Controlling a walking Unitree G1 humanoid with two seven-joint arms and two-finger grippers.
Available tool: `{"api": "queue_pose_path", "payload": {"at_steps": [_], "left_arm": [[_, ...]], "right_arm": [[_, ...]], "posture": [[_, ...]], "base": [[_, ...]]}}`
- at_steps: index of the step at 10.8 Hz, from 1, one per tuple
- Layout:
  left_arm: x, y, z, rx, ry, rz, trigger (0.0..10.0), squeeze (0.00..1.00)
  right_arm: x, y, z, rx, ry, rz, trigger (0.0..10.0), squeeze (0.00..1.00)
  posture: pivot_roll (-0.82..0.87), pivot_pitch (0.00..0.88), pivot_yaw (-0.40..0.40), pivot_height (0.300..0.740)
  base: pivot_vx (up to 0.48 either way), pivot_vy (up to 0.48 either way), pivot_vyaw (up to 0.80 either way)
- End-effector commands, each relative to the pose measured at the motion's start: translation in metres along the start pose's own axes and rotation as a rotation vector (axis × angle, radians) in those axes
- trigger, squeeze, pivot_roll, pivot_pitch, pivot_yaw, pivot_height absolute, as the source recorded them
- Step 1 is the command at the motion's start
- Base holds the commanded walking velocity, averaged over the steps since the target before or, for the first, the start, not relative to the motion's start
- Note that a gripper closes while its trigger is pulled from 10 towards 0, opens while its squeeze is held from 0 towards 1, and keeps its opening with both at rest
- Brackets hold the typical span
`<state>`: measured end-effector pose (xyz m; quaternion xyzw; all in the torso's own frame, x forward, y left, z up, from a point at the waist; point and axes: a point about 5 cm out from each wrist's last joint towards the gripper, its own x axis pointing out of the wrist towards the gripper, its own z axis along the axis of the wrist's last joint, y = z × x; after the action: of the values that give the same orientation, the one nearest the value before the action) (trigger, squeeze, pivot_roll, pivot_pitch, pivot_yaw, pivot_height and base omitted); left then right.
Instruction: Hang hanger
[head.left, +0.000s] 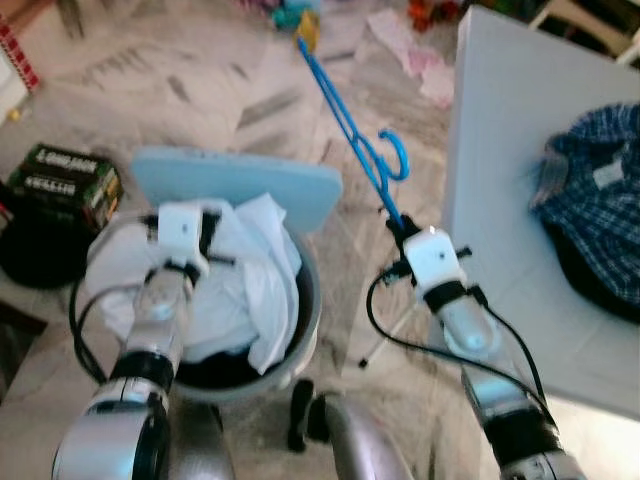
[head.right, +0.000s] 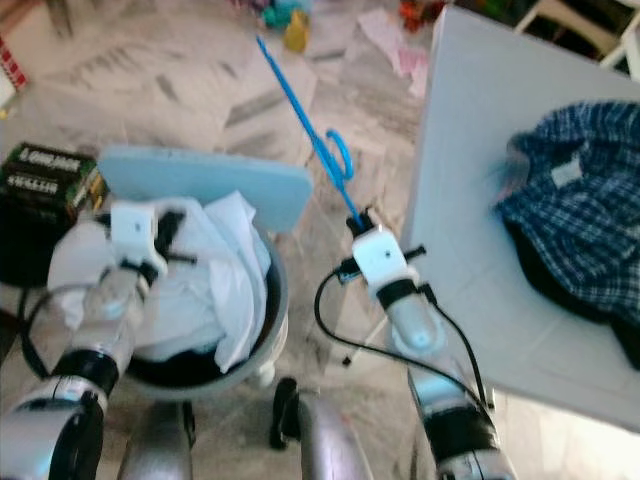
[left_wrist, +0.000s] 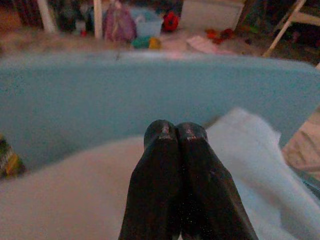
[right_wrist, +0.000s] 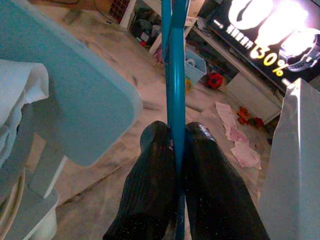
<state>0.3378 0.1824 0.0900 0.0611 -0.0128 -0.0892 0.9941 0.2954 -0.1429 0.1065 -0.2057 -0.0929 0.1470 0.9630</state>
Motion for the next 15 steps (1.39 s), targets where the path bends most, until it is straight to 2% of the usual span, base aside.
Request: {"api": "queue_pose_path", "payload": {"at_steps": [1, 2, 3, 6, 10, 13, 15], "left_arm": [[-0.008, -0.013, -0.018, 0.028, 0.084, -0.038, 10.0, 1.0], [-0.013, -0.016, -0.025, 0.053, 0.12, -0.051, 10.0, 1.0], [-0.02, -0.016, -0.031, 0.037, 0.139, -0.051, 10.0, 1.0], [-0.038, -0.009, -0.043, 0.061, 0.2, -0.062, 10.0, 1.0], [-0.029, -0.004, -0.039, 0.077, 0.26, -0.053, 10.0, 1.0], [-0.022, -0.005, -0.049, 0.059, 0.372, -0.061, 10.0, 1.0], [-0.023, -0.006, -0.054, 0.054, 0.419, -0.086, 10.0, 1.0]], "right_arm": [[-0.006, 0.0, -0.01, 0.003, 0.042, -0.004, 10.0, 0.0], [-0.007, 0.001, -0.009, 0.004, 0.04, 0.0, 10.0, 0.0], [-0.01, 0.002, -0.009, 0.006, 0.043, 0.004, 10.0, 0.0], [-0.026, 0.006, -0.016, 0.007, 0.076, 0.026, 10.0, 0.0], [-0.025, 0.001, -0.013, -0.002, 0.075, 0.025, 10.0, 0.0], [-0.029, 0.005, -0.012, 0.0, 0.079, 0.033, 10.0, 0.0], [-0.032, 0.005, -0.013, 0.001, 0.087, 0.025, 10.0, 0.0]], "posture": [[-0.02, 0.258, -0.166, 0.74], [-0.02, 0.264, -0.168, 0.74], [-0.02, 0.278, -0.171, 0.74], [-0.04, 0.322, -0.178, 0.74], [-0.05, 0.326, -0.183, 0.74], [-0.07, 0.336, -0.183, 0.74], [-0.08, 0.336, -0.172, 0.74]], "base": [[0.0, 0.0, 0.0], [0.0, 0.0, 0.0], [0.0, 0.0, 0.0], [0.0, 0.0, 0.0], [0.0, 0.0, 0.0], [0.0, 0.0, 0.0], [0.0, 0.0, 0.0]]}}
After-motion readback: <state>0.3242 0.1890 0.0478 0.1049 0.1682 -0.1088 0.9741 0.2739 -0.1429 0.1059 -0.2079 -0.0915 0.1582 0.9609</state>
